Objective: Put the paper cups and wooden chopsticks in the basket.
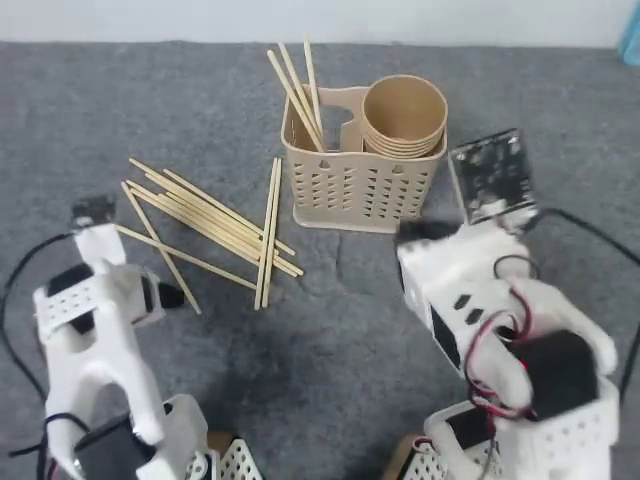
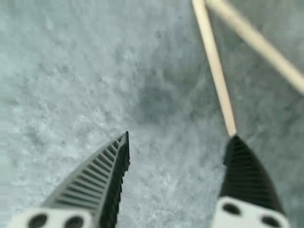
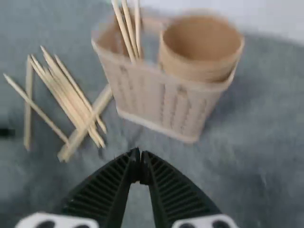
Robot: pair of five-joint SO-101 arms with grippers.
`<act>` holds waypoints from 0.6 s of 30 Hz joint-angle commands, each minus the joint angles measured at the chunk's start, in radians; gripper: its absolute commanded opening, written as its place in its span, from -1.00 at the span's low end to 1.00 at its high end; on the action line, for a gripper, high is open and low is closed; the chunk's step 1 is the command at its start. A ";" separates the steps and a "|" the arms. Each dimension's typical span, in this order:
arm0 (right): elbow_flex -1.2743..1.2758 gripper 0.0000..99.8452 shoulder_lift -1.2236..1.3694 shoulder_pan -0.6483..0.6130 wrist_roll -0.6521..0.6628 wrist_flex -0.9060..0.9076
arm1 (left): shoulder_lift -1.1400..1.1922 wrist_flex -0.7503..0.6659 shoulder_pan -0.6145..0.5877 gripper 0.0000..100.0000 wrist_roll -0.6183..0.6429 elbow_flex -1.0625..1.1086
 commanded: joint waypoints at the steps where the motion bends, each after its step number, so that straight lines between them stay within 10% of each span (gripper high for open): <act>1: 0.219 -0.98 -0.093 0.047 0.109 0.002 | -0.002 0.095 0.005 -0.51 0.057 -0.147; 18: 1.203 -0.98 -0.371 0.231 0.135 -0.674 | 0.345 0.382 -0.009 -0.51 0.411 -0.650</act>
